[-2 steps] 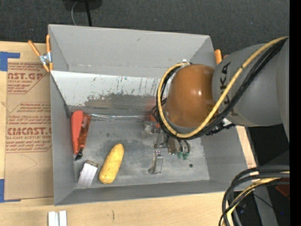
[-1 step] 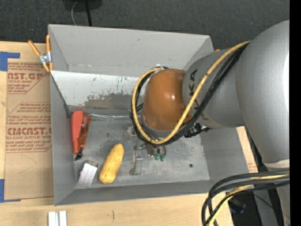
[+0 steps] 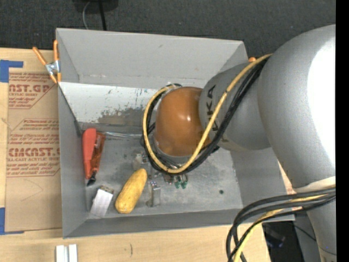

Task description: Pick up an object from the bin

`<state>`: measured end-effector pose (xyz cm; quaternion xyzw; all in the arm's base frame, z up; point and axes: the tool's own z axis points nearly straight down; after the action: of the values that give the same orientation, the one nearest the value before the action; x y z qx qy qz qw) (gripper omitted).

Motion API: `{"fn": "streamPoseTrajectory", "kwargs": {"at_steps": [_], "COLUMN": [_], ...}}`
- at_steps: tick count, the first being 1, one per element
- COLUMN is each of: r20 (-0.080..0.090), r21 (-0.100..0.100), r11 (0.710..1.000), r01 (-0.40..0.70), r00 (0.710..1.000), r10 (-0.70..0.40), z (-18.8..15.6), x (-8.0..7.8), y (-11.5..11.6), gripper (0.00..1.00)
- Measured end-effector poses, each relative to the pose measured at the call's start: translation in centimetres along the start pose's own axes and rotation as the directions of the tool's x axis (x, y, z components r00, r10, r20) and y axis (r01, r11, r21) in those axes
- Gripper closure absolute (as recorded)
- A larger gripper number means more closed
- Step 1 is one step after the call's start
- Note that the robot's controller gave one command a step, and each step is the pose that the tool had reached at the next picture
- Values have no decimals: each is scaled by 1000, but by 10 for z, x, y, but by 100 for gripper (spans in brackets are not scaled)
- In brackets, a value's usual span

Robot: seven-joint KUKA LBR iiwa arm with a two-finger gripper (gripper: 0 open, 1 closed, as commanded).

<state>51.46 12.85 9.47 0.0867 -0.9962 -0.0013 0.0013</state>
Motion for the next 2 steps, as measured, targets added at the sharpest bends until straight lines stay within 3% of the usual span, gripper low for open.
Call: {"fn": "streamPoseTrajectory", "kwargs": {"at_steps": [1, 2], "r20": [3, 3], "r21": [0, 0], "r11": [1000, 1000], "r01": [22, 21], "r00": [1000, 1000], "r10": [-22, -21], "z": [25, 25], "x": [-30, -30], "y": [63, 62], "gripper": [100, 100]}}
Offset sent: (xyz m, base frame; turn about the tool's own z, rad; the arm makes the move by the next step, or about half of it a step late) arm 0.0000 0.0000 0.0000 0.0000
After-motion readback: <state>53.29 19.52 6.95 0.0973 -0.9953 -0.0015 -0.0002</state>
